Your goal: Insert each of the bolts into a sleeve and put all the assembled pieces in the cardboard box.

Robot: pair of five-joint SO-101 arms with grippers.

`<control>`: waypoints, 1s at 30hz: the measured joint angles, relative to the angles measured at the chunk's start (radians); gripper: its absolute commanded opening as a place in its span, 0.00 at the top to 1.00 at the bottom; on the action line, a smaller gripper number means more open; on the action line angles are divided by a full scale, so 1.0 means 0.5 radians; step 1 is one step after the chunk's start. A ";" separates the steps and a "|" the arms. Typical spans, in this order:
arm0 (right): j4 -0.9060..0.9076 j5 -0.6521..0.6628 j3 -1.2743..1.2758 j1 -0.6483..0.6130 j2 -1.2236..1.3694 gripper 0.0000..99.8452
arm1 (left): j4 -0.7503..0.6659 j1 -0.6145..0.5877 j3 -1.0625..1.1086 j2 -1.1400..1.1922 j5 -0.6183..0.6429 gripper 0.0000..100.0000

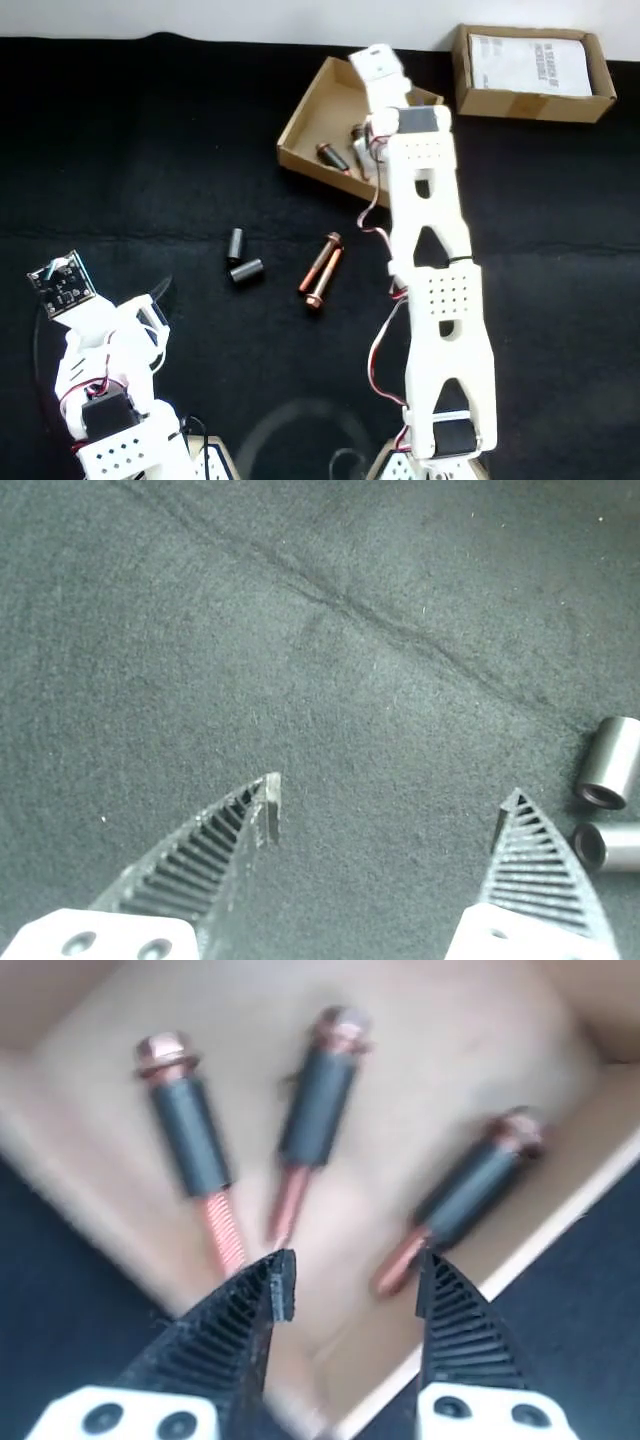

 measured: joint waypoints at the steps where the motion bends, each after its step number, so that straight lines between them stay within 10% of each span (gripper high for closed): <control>1: 0.083 0.034 -0.043 -0.040 -0.018 0.82 | 0.000 0.000 0.000 0.000 0.000 0.66; 14: 0.512 0.252 -0.252 -0.635 -0.454 0.82 | 0.000 0.000 0.000 0.000 0.000 0.66; 30: 0.512 1.028 1.375 -1.188 -1.068 0.82 | 0.000 0.000 0.000 0.000 0.000 0.66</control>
